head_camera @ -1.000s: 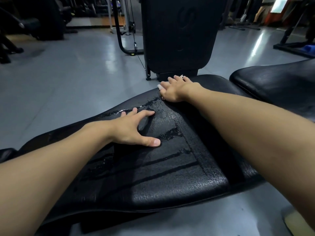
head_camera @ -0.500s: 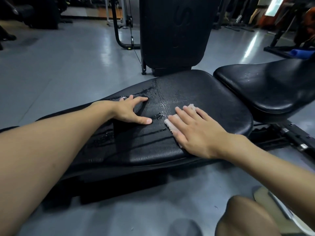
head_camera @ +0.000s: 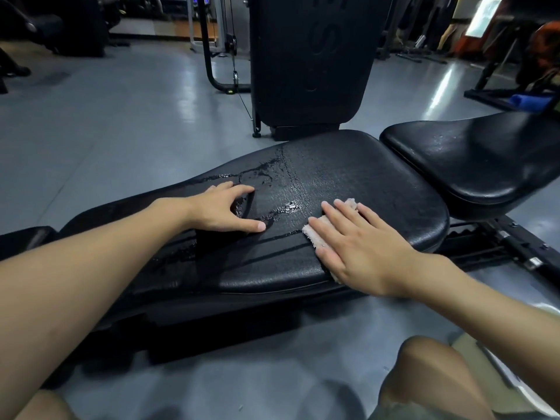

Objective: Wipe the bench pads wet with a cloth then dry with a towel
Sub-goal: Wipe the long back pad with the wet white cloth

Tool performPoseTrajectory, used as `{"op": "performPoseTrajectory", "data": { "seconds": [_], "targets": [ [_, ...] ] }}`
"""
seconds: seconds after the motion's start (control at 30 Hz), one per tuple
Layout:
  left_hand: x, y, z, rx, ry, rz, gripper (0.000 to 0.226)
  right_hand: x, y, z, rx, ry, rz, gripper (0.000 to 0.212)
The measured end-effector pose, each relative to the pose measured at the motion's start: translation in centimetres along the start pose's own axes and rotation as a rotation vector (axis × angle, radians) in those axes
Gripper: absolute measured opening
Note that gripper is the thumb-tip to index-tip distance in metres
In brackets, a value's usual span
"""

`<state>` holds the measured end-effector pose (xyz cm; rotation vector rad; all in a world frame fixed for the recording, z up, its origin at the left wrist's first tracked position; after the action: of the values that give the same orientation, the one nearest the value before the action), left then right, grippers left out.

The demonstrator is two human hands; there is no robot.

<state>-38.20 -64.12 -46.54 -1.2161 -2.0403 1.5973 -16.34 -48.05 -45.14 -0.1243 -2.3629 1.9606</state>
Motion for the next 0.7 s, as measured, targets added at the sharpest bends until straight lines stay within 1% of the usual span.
{"op": "performPoseTrajectory", "data": {
  "seconds": [0.07, 0.1, 0.17, 0.23, 0.43, 0.53, 0.7],
  "targets": [
    [-0.1, 0.1, -0.1, -0.007, -0.013, -0.005, 0.115, 2.2, -0.3, -0.1, 0.016, 0.004, 0.042, 0.083],
    [0.0, 0.3, 0.0, -0.008, -0.027, -0.002, 0.117, 3.5, -0.3, -0.2, 0.028, 0.013, 0.069, 0.083],
    [0.1, 0.7, 0.4, -0.014, -0.057, 0.004, 0.127, 6.6, -0.2, -0.5, 0.053, 0.031, 0.105, 0.071],
    [0.3, 0.9, 0.8, -0.032, -0.073, 0.014, 0.133, 10.0, 0.2, -0.9, 0.063, 0.059, 0.127, 0.061],
    [0.7, 1.0, 0.8, -0.046, -0.069, 0.041, 0.136, 20.9, 0.5, -2.4, 0.099, 0.128, 0.162, 0.062],
    [0.9, 1.0, 0.9, -0.053, -0.076, 0.051, 0.132, 25.5, 0.5, -2.9, 0.071, 0.136, 0.168, 0.063],
    [1.0, 1.2, 1.1, -0.066, -0.083, 0.051, 0.127, 29.3, 0.6, -3.3, 0.059, 0.185, 0.207, 0.062]
  ]
}}
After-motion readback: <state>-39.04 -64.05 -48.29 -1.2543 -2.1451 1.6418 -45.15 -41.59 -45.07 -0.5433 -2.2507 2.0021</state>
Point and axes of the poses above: each hand's wrist, its own x-axis towards the middle knuckle, its own y-axis out of the palm, z = x × y, the point moved 4 cm from there along x, towards the middle knuckle, and after that the axes turned 1 degree about z, right-handed, at the moved point
